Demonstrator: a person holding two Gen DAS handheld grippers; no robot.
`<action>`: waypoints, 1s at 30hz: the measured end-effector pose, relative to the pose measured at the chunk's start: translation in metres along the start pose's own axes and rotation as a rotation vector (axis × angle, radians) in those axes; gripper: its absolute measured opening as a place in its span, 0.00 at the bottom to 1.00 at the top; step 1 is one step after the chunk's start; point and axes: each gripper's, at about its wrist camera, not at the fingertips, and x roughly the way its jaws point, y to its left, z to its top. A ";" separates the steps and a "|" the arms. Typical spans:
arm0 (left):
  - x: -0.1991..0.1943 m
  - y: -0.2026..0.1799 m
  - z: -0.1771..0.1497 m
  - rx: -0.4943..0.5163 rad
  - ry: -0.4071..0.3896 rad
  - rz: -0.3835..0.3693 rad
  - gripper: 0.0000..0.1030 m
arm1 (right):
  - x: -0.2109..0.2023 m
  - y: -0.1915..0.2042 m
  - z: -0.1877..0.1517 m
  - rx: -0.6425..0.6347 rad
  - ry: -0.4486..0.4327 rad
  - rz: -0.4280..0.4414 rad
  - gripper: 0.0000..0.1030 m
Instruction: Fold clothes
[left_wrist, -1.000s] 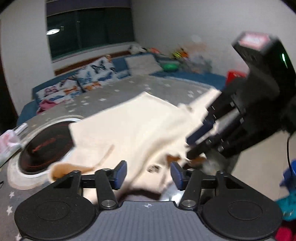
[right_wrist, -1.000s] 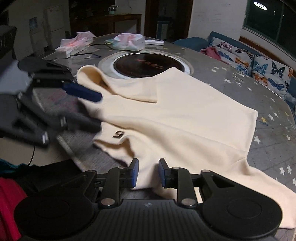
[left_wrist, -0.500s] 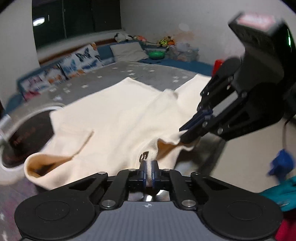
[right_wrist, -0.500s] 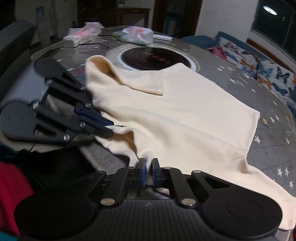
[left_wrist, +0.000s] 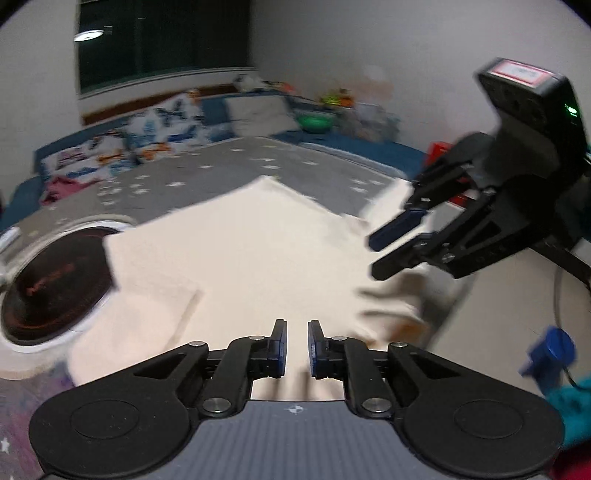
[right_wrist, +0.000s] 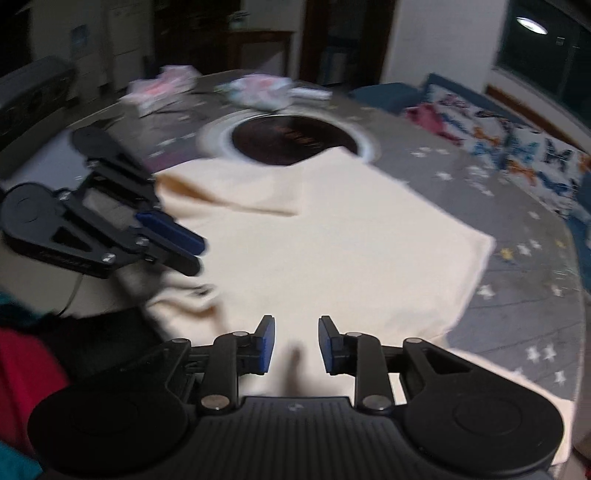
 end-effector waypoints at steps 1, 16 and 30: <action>0.006 0.002 0.003 -0.010 0.000 0.039 0.15 | 0.004 -0.006 0.002 0.018 -0.003 -0.017 0.28; 0.077 0.033 0.021 -0.048 0.063 0.335 0.33 | 0.074 -0.102 0.033 0.278 -0.039 -0.222 0.38; -0.028 0.111 0.001 -0.423 -0.160 0.493 0.06 | 0.096 -0.137 0.043 0.382 -0.074 -0.321 0.38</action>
